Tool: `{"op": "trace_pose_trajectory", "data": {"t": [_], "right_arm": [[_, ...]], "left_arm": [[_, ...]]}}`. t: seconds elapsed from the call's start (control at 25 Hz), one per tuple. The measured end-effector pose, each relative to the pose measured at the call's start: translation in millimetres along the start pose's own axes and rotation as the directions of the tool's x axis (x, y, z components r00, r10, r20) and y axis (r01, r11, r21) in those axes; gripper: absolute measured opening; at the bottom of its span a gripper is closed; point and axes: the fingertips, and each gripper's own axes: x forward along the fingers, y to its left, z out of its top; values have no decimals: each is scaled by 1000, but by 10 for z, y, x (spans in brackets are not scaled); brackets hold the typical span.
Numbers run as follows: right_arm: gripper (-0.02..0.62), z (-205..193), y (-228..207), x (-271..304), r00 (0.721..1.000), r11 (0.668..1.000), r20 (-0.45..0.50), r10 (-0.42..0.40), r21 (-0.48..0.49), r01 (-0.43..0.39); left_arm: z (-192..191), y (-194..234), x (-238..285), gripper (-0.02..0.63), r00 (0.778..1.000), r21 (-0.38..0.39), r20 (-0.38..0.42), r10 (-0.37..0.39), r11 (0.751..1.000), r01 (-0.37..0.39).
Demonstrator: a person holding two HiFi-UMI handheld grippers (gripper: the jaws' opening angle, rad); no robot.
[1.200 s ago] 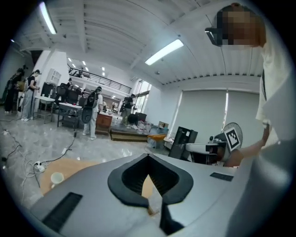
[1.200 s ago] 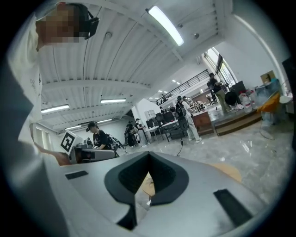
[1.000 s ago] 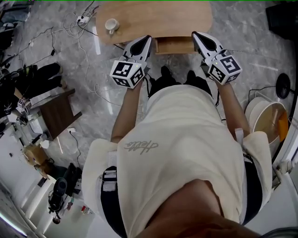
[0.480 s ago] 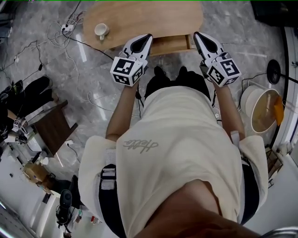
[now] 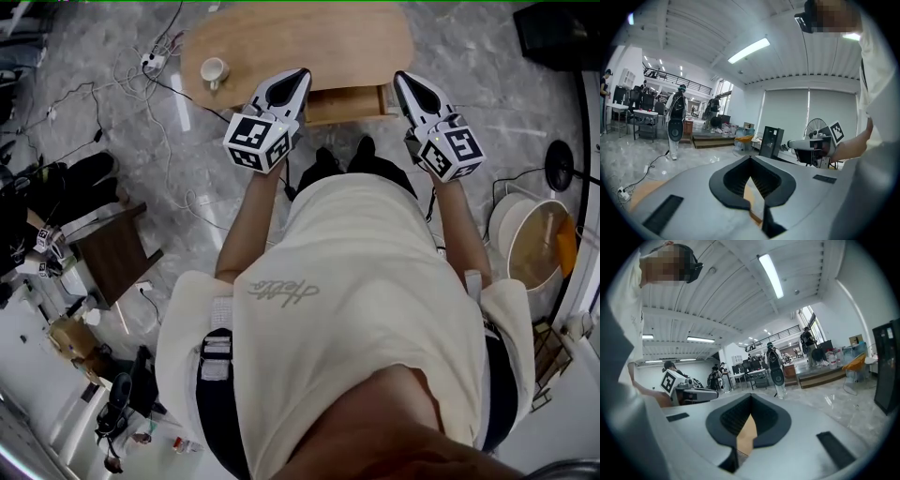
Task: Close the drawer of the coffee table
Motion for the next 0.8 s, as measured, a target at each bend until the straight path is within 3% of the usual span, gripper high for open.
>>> {"op": "trace_pose_trajectory", "data": {"t": [0.28,0.52,0.8], "right_arm": [[-6,-39,-543,-48,999,999,-12,36,41,-36],[-6,-576,-811,-107,993,992,-92,76,103,-67],[-6,-971,-838,22,981,990,-184,65,134,-41]], "left_arm": [[343,70,251,5,995,35,7,97,995,-98],[-74,-29,304,5,986,-76,-57,160,984,-164],[-530,244,275,5,972,-144,-136,191,967,-210]]}}
